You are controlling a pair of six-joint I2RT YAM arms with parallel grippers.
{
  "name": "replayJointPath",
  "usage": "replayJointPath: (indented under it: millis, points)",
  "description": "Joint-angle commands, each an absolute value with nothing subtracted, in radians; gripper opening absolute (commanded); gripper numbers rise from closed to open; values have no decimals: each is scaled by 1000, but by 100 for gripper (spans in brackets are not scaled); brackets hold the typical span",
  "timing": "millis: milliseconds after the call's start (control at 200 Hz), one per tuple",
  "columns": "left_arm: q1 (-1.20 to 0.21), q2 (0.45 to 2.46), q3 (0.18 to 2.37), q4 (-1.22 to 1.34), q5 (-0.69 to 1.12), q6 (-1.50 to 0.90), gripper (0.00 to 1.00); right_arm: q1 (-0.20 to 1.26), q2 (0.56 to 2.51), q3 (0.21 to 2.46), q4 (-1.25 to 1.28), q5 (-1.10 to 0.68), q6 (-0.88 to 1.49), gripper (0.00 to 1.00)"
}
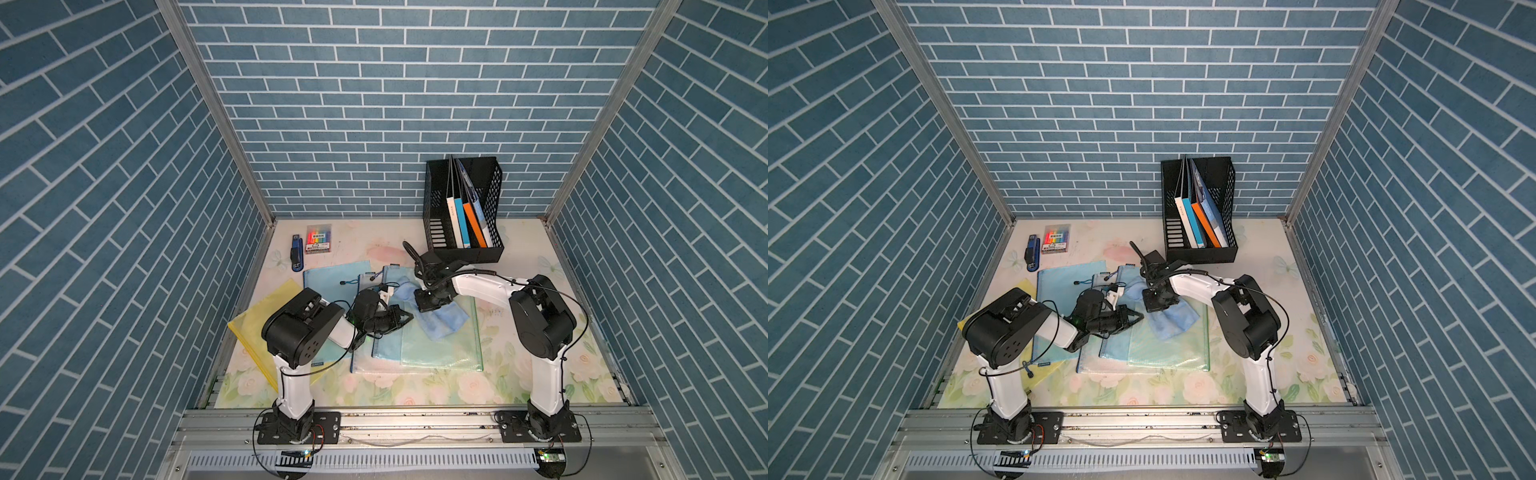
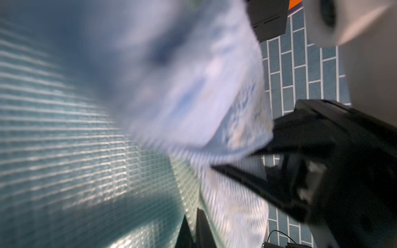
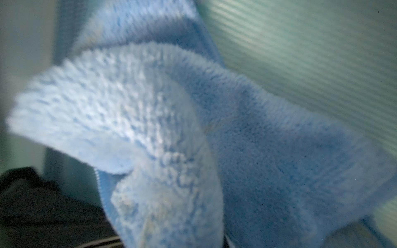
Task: Wipe the document bag
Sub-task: Wipe the dirt from the document bag.
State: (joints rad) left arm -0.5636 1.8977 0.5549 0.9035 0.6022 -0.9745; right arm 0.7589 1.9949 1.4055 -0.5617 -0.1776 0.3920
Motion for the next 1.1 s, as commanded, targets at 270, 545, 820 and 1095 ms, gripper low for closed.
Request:
replayJointPath:
  millis: [270,545,820,1095]
  points:
    - [-560,1875,537,895,543,-973,0,634,1905,1268,-642,-116,376,0]
    - [-560,1879,546,893,551,-977,0,507,1825,1200,-737,138,337,0]
    - [-560,1876,564,893,539,-993,0,719,1923,1317,-641,-80,345,0]
    - [-561,1868,570,912,520,-1026,0,791,1987,1380,-647,-179,332,0]
